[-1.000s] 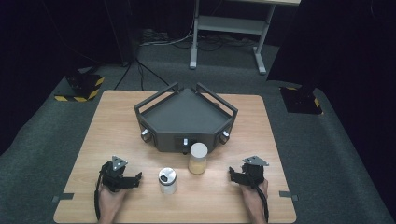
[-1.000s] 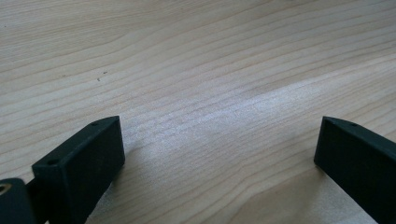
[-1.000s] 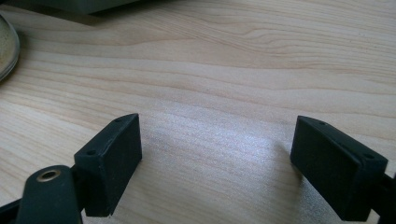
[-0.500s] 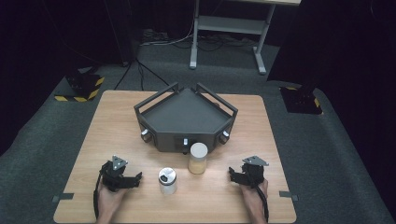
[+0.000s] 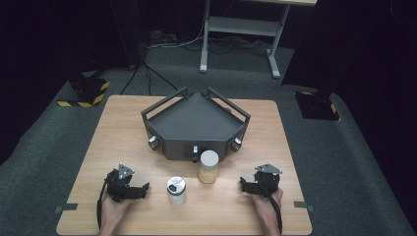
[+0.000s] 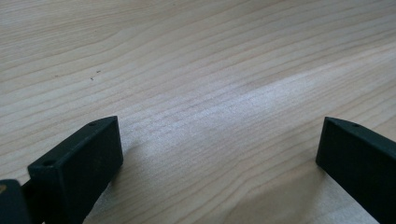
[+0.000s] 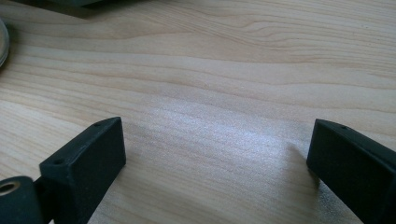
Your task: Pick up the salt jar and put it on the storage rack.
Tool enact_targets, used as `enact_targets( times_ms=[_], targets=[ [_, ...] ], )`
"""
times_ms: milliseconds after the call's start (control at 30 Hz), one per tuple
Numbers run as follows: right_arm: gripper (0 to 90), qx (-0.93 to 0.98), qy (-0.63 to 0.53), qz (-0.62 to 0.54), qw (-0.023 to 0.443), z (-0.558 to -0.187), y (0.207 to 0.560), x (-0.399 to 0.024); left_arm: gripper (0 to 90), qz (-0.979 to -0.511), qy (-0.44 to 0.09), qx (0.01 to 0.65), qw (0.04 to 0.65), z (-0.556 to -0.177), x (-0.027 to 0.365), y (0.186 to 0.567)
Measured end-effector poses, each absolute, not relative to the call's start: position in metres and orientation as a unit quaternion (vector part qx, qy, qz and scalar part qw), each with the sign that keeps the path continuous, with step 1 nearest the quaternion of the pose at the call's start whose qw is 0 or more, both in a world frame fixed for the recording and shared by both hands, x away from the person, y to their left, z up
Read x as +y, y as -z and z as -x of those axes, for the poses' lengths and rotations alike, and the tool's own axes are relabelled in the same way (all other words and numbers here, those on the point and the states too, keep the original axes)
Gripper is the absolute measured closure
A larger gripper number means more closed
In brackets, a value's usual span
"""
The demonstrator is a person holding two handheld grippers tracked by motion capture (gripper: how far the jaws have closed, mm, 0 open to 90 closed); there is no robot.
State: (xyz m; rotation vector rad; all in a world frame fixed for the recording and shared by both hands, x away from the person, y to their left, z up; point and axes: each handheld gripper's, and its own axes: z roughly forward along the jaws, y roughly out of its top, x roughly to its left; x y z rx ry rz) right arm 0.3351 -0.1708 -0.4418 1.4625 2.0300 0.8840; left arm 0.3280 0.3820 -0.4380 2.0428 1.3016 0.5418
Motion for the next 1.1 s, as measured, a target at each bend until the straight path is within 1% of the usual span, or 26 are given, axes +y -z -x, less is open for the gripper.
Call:
enact_targets(
  times_ms=[300, 600, 733, 833, 1100],
  targets=[
    [4.1, 0.742, -0.323, -0.535, 0.241, -0.335, 0.442, -0.171, 0.5, -0.794, -0.198, 0.470, 0.330, -0.325, 0.383, 0.433],
    [4.1, 0.742, -0.324, -0.535, 0.241, -0.335, 0.442, -0.171, 0.5, -0.816, -0.190, 0.431, 0.334, -0.319, 0.377, 0.427],
    [4.1, 0.742, -0.324, -0.535, 0.241, -0.335, 0.442, -0.171, 0.5, -0.834, -0.183, 0.407, 0.323, -0.317, 0.373, 0.425],
    [4.1, 0.742, -0.324, -0.535, 0.241, -0.335, 0.442, -0.171, 0.6, -0.838, -0.182, 0.402, 0.322, -0.316, 0.371, 0.425],
    [4.2, 0.742, -0.324, -0.535, 0.241, -0.335, 0.442, -0.171, 0.7, -0.851, -0.169, 0.367, 0.336, -0.309, 0.364, 0.423]
  ],
)
